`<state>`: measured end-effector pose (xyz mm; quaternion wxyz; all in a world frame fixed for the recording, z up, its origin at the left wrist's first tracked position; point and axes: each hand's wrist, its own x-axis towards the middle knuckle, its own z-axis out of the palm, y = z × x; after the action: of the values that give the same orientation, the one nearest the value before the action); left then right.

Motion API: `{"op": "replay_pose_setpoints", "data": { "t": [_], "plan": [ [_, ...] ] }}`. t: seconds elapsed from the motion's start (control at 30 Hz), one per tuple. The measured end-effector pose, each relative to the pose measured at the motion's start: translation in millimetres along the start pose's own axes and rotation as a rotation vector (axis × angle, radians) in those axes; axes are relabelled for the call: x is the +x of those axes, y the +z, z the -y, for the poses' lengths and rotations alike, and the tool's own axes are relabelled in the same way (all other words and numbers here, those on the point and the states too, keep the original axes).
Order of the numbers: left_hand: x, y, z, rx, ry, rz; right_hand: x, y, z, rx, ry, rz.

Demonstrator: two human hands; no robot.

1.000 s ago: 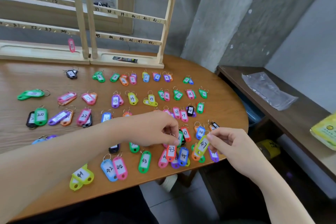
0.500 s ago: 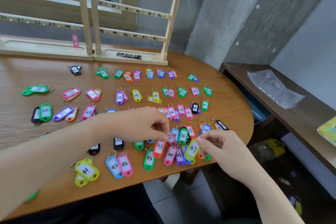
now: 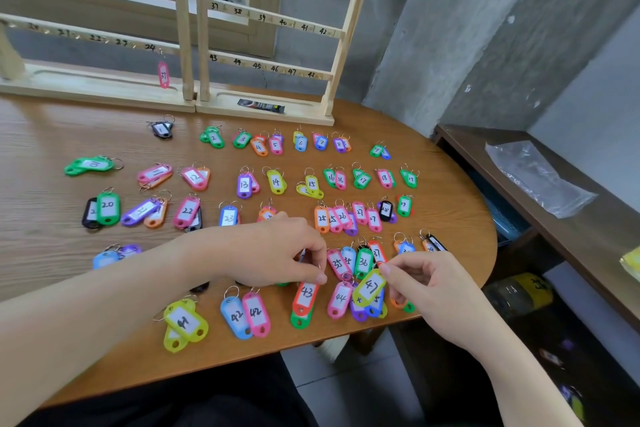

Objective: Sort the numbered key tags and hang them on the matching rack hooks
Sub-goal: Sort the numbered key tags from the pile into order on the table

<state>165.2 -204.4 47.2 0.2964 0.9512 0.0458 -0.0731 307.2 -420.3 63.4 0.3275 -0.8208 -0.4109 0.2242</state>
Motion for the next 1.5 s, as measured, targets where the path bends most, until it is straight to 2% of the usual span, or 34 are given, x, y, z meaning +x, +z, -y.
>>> {"op": "replay_pose_setpoints", "data": {
  "t": [0.63,0.8,0.97,1.2,1.5],
  "plan": [
    [3.8,12.9,3.1,0.082,0.125,-0.056,0.8,-3.5,-2.1,0.003,-0.005,-0.026],
    [4.5,15.5,4.9,0.132,0.136,-0.082,2.5,-22.6,-5.2,0.030,0.031,-0.114],
    [5.3,14.6,5.9,0.135,0.130,-0.113,2.8,-39.7,-13.2,0.013,0.077,-0.126],
    [10.2,8.6,-5.5,0.036,0.130,-0.237,-1.2,-56.3,-35.9,-0.020,0.150,-0.210],
    [17.0,9.9,-15.9,0.043,0.142,-0.227,-14.3,-61.6,-62.4,-0.048,0.234,-0.186]
  ]
}}
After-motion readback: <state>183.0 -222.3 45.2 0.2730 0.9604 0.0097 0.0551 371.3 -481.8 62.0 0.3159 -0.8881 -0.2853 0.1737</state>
